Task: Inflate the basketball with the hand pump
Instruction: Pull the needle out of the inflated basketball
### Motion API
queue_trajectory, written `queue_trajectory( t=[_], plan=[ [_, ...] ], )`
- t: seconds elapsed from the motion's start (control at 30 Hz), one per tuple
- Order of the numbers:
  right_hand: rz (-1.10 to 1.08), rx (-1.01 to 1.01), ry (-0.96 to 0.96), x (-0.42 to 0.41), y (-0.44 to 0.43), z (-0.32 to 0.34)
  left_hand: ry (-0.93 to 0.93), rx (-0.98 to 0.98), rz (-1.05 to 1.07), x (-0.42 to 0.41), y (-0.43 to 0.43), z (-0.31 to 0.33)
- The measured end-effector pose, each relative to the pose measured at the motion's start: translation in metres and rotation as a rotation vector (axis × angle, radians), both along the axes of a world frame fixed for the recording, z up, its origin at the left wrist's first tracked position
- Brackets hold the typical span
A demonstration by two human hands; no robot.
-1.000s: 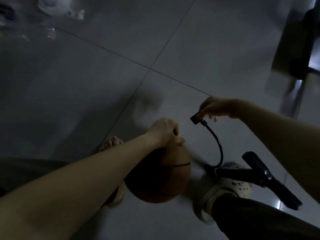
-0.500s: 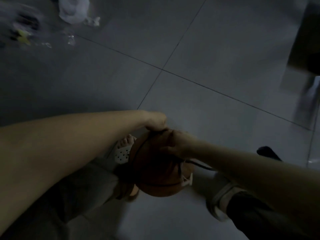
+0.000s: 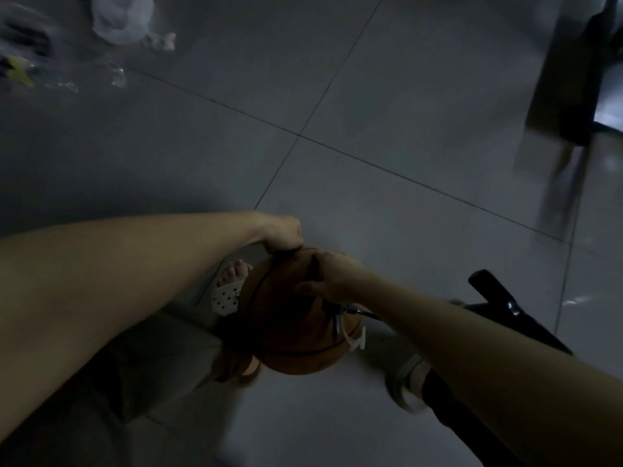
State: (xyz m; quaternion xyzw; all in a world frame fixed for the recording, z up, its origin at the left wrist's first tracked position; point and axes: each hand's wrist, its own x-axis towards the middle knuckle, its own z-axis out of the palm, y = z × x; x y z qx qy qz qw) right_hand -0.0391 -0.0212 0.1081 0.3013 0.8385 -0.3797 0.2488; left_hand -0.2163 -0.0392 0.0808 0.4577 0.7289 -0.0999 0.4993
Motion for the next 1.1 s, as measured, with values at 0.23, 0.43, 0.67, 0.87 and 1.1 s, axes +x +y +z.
queue_trajectory(
  t=[0.23, 0.43, 0.67, 0.87, 1.1],
  plan=[
    [0.023, -0.024, -0.018, -0.004, 0.005, 0.000, -0.136, 0.024, 0.255, -0.008, -0.002, 0.015],
    [-0.088, -0.060, -0.050, -0.008, 0.008, 0.000, -0.155, 0.275, 0.491, -0.030, 0.045, 0.070],
    [-0.483, -0.065, -0.053, 0.010, 0.029, -0.006, -0.333, 0.268, 0.664, -0.003, 0.008, 0.078],
    [-1.011, -0.283, 0.136, 0.040, 0.031, -0.004, -0.434, 0.341, 0.790, 0.036, -0.031, 0.043],
    [-0.779, -0.218, 0.101, 0.072, 0.014, 0.001, -0.144, 0.563, 0.676, 0.054, -0.024, 0.044]
  ],
)
